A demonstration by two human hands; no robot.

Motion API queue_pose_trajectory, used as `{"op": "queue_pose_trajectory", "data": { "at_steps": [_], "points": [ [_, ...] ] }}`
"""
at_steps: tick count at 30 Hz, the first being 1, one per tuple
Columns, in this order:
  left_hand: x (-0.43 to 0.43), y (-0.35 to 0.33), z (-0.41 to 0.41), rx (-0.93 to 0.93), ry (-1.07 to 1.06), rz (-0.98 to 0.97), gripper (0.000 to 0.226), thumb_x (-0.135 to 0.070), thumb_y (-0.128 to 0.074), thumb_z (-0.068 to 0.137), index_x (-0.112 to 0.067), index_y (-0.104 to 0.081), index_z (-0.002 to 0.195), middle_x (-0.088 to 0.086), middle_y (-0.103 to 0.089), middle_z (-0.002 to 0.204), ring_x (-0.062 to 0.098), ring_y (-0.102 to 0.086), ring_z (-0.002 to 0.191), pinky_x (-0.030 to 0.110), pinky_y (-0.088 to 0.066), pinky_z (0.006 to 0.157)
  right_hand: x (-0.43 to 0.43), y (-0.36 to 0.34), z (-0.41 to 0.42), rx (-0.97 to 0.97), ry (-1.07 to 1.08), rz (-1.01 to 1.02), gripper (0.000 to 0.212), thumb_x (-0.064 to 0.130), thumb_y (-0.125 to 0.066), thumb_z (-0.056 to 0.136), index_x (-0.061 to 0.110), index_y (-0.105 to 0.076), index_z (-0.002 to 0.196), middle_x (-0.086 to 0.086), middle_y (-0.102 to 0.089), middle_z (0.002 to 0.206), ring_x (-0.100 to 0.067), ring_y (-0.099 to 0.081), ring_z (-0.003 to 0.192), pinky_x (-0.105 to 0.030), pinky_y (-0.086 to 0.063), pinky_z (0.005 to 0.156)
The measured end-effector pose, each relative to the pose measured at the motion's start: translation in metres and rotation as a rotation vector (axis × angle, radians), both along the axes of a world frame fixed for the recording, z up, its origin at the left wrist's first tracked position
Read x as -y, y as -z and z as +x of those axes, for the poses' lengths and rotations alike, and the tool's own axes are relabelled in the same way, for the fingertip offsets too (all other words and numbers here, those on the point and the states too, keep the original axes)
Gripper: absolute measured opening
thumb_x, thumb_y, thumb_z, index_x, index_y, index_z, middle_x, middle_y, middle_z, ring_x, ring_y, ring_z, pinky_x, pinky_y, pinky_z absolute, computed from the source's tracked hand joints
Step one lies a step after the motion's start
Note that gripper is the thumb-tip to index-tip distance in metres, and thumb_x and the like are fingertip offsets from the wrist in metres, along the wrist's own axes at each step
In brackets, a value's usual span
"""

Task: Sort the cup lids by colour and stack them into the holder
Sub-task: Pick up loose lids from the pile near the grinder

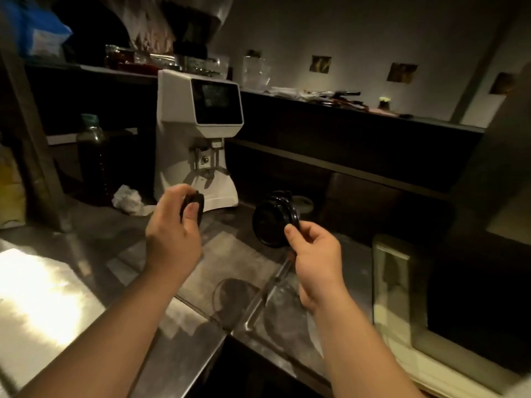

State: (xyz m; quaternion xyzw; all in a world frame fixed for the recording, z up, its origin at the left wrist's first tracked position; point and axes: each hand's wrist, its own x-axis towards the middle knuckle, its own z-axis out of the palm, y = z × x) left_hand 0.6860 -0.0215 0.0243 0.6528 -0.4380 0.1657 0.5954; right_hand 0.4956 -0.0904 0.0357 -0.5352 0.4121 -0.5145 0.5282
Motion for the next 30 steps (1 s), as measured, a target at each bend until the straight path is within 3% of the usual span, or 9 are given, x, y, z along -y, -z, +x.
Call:
{"op": "queue_pose_trajectory", "data": {
  "at_steps": [2,4,9,12,14,18,21,26,30],
  "points": [
    [-0.005,-0.010,-0.030,0.117,0.100,0.014,0.017,-0.002,-0.053,0.098,-0.008,-0.067,0.105,0.001,-0.058,0.099,-0.004,-0.043,0.084,0.005,-0.036,0.075,-0.024,-0.002,-0.027,0.051,-0.018,0.036,0.009,0.013,-0.067,0.095,0.018,-0.074,0.092,-0.003,-0.078,0.091,-0.015,-0.073,0.090,-0.034,-0.057,0.085],
    [-0.011,-0.023,-0.061,0.051,0.213,0.063,0.021,-0.006,-0.051,0.101,-0.015,-0.069,0.104,-0.007,-0.055,0.099,-0.007,-0.047,0.085,0.003,-0.037,0.078,-0.042,-0.009,-0.052,0.152,-0.033,0.085,0.010,0.011,-0.064,0.097,0.015,-0.073,0.096,0.001,-0.078,0.088,-0.007,-0.072,0.081,-0.030,-0.054,0.077],
    [-0.036,-0.044,-0.137,-0.089,0.443,0.149,0.027,-0.014,-0.051,0.103,-0.017,-0.065,0.126,-0.012,-0.055,0.104,-0.014,-0.051,0.096,-0.001,-0.037,0.080,-0.089,-0.033,-0.103,0.200,0.010,0.022,0.012,0.015,-0.062,0.098,0.019,-0.072,0.100,0.006,-0.078,0.088,-0.003,-0.072,0.079,-0.026,-0.050,0.072],
    [-0.058,-0.054,-0.173,-0.186,0.560,0.187,0.038,-0.039,-0.052,0.099,-0.030,-0.057,0.136,-0.013,-0.055,0.110,-0.013,-0.053,0.099,0.006,-0.044,0.081,-0.115,-0.043,-0.127,0.093,0.079,-0.169,0.014,0.013,-0.067,0.094,0.026,-0.073,0.096,0.010,-0.076,0.087,-0.004,-0.071,0.084,-0.024,-0.056,0.075],
    [-0.074,-0.063,-0.195,-0.256,0.683,0.208,0.048,-0.060,-0.056,0.084,-0.046,-0.052,0.130,-0.016,-0.054,0.113,-0.012,-0.053,0.101,0.014,-0.047,0.083,-0.130,-0.049,-0.141,0.055,0.055,-0.292,0.013,0.012,-0.070,0.091,0.025,-0.074,0.092,0.007,-0.076,0.086,-0.008,-0.072,0.086,-0.023,-0.057,0.074],
    [-0.091,-0.078,-0.227,-0.243,0.760,0.203,0.082,-0.054,-0.080,0.057,-0.043,-0.049,0.132,-0.016,-0.052,0.118,-0.007,-0.054,0.108,0.014,-0.046,0.088,-0.146,-0.054,-0.171,0.051,-0.009,-0.437,0.012,0.013,-0.074,0.083,0.024,-0.076,0.087,0.003,-0.076,0.084,-0.013,-0.073,0.085,-0.023,-0.058,0.073],
    [-0.096,-0.083,-0.241,-0.241,0.827,0.181,0.076,-0.059,-0.089,0.052,-0.052,-0.054,0.119,-0.017,-0.057,0.116,-0.003,-0.056,0.111,0.019,-0.046,0.091,-0.148,-0.055,-0.196,0.019,-0.015,-0.510,0.015,0.006,-0.075,0.084,0.019,-0.077,0.091,-0.003,-0.077,0.088,-0.021,-0.074,0.089,-0.031,-0.060,0.078],
    [-0.096,-0.089,-0.265,-0.272,0.956,0.171,0.071,-0.045,-0.087,0.057,-0.041,-0.060,0.123,-0.015,-0.066,0.114,0.004,-0.062,0.112,0.036,-0.054,0.095,-0.156,-0.070,-0.240,-0.013,-0.048,-0.559,0.027,0.025,-0.081,0.068,0.015,-0.078,0.093,-0.005,-0.078,0.091,-0.023,-0.074,0.092,-0.042,-0.061,0.085],
    [-0.090,-0.101,-0.294,-0.229,1.022,0.175,0.073,-0.037,-0.089,0.059,-0.030,-0.061,0.127,-0.012,-0.067,0.114,0.005,-0.063,0.112,0.029,-0.053,0.092,-0.160,-0.081,-0.281,-0.175,-0.039,-0.591,0.031,0.039,-0.083,0.078,0.020,-0.077,0.101,0.001,-0.077,0.097,-0.018,-0.072,0.097,-0.036,-0.059,0.087]
  ]
}}
